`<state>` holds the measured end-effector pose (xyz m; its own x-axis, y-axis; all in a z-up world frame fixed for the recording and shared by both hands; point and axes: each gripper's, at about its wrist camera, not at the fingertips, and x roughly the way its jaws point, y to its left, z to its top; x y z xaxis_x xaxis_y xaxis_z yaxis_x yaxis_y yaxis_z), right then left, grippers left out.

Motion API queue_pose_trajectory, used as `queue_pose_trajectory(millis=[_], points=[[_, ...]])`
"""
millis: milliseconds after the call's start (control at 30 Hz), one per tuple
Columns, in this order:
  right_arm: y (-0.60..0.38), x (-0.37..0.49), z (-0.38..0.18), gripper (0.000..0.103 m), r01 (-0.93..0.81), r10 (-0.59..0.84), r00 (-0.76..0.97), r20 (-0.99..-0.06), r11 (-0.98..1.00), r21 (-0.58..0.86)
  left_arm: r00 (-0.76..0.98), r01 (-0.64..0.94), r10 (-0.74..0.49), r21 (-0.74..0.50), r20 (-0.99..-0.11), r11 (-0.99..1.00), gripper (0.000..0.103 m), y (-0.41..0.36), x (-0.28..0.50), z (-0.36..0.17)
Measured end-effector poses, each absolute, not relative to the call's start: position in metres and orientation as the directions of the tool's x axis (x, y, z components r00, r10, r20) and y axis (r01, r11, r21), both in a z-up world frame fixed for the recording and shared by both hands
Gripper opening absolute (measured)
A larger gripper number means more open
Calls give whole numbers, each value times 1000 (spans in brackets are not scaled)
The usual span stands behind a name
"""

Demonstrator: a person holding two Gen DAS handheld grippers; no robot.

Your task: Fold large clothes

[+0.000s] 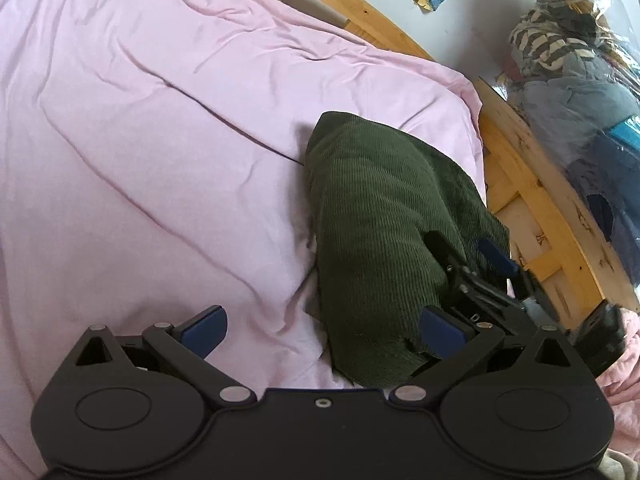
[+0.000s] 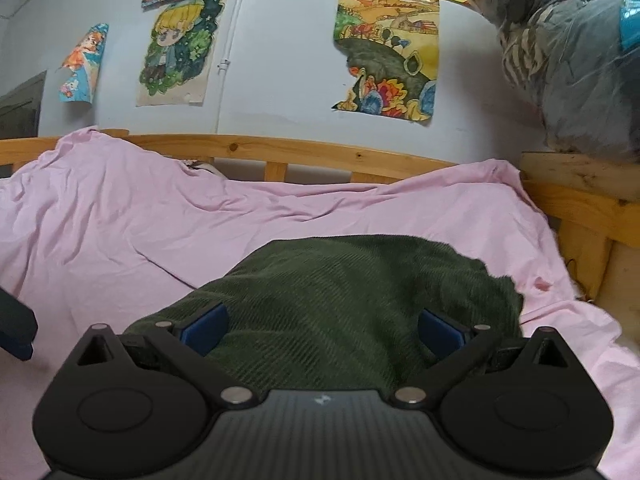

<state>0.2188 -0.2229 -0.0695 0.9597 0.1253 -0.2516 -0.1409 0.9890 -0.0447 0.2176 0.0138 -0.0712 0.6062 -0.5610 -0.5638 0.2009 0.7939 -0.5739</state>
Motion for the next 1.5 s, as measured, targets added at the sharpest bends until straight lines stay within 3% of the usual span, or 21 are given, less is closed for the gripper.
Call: queue_pose_trajectory(millis=[267,500,700,867,1000,1333,1433,1500], points=[[-228,200,-49,103,-67,49,962,-267,996,-58,629,204,-538,-549,-561,811,102,9,214,-65],[-260,195,-40,103,41,-28,967,-252,998,45,640,221,-561,-573,-525,789,102,1,224,-60],[-302,211,-48,103,138,-79,948,-309,975,175,606,305,-618,-571,-501,762,102,-21,247,-59],[-325,238,-66,103,75,45,920,-390,955,288,552,342,-654,-574,-518,744,102,-40,271,-67],[-332,259,-85,103,111,55,881,-471,941,319,519,368,-688,-594,-507,716,102,-47,279,-73],[-331,267,-92,103,60,126,879,-461,928,367,407,337,-776,-710,-482,618,102,-47,301,-96],[-327,266,-92,97,35,143,874,-464,935,354,376,329,-795,-734,-476,594,103,-49,309,-101],[-326,265,-91,88,29,147,877,-458,934,355,364,334,-795,-729,-485,598,103,-52,311,-99]])
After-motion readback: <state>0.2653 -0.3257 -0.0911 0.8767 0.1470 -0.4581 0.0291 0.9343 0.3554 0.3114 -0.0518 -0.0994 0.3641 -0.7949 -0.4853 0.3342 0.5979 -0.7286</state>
